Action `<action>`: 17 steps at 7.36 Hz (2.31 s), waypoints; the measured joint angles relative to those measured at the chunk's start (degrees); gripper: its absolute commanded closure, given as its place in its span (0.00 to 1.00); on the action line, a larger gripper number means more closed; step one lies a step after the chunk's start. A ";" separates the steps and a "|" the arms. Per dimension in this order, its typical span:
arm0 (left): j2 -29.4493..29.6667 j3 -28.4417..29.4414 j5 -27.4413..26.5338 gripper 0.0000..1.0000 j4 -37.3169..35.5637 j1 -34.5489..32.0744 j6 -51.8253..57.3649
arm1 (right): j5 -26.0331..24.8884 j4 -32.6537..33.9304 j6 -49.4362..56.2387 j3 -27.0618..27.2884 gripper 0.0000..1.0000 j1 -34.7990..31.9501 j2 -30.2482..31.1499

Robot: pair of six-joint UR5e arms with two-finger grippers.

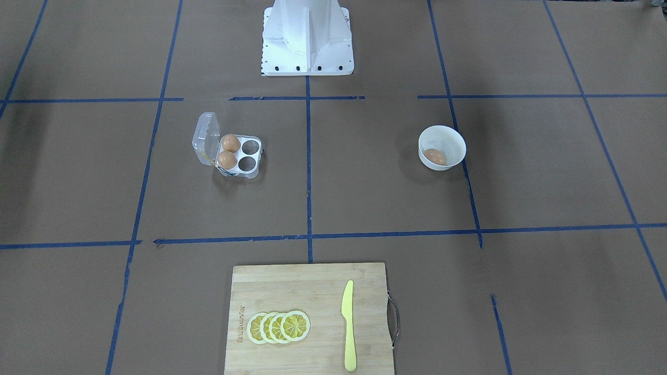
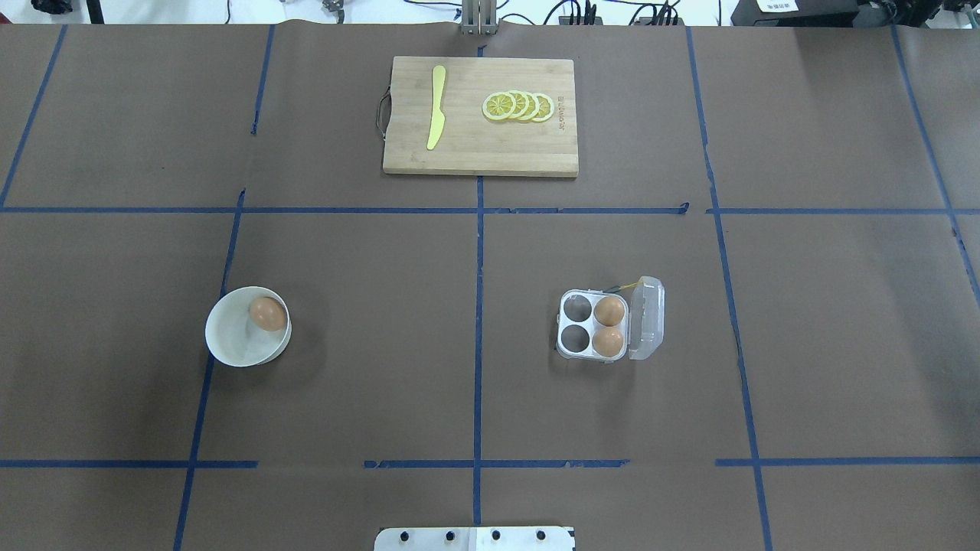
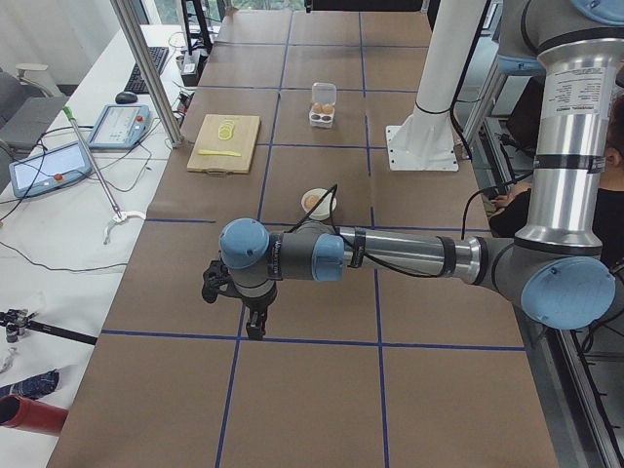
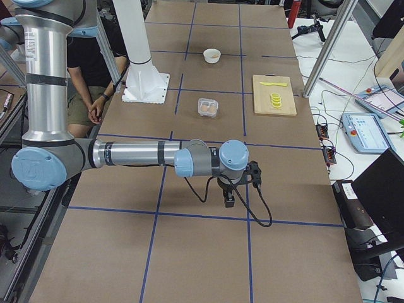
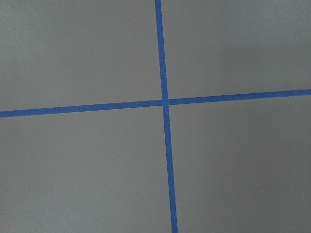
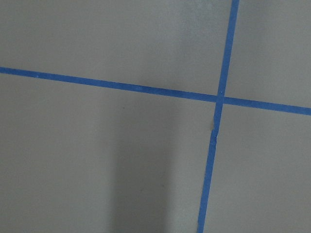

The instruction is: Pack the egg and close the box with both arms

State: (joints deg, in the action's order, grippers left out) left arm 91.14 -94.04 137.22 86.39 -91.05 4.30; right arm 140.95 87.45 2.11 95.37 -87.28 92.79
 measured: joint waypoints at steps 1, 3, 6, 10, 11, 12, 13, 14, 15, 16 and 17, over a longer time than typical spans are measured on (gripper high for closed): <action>0.12 -0.20 0.04 0.00 0.02 0.00 0.02 | 0.07 0.00 0.00 -0.16 0.00 -0.04 0.02; 0.27 -0.87 0.06 0.00 0.06 0.00 0.10 | -0.02 -0.12 0.05 -0.31 0.00 -0.08 -0.05; -0.12 -2.21 -0.01 0.00 0.12 0.00 0.16 | -0.14 -0.25 0.09 -0.24 0.00 -0.08 -0.65; -1.73 -2.47 -0.80 0.00 0.30 0.00 0.27 | -0.15 -0.24 0.09 -0.43 0.00 -0.08 -0.68; -1.93 -2.55 -1.32 0.00 0.29 0.00 0.23 | -0.15 -0.22 0.09 -0.45 0.00 -0.08 -0.68; -2.04 -2.56 -2.01 0.00 0.27 0.00 0.20 | -0.15 -0.23 0.07 -0.44 0.00 -0.08 -0.64; -2.10 -2.49 -2.38 0.00 0.25 0.00 0.15 | -0.15 -0.25 0.05 -0.41 0.00 -0.08 -0.60; -2.41 -2.43 -2.41 0.00 0.25 0.00 0.09 | -0.15 -0.25 0.09 -0.39 0.00 -0.07 -0.59; -2.94 -2.43 -2.27 0.00 0.30 0.00 0.10 | -0.15 -0.26 0.14 -0.41 0.00 -0.04 -0.60; -3.26 -2.47 -2.23 0.00 0.33 -0.01 0.14 | -0.17 -0.24 0.16 -0.44 0.00 -0.01 -0.61; -3.44 -2.54 -2.30 0.00 0.35 -0.05 0.19 | -0.19 -0.22 0.16 -0.36 0.00 0.00 -0.55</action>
State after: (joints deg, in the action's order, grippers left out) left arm 87.70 -96.57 134.92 86.74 -91.10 4.49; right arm 140.76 87.22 2.27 95.01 -87.28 92.24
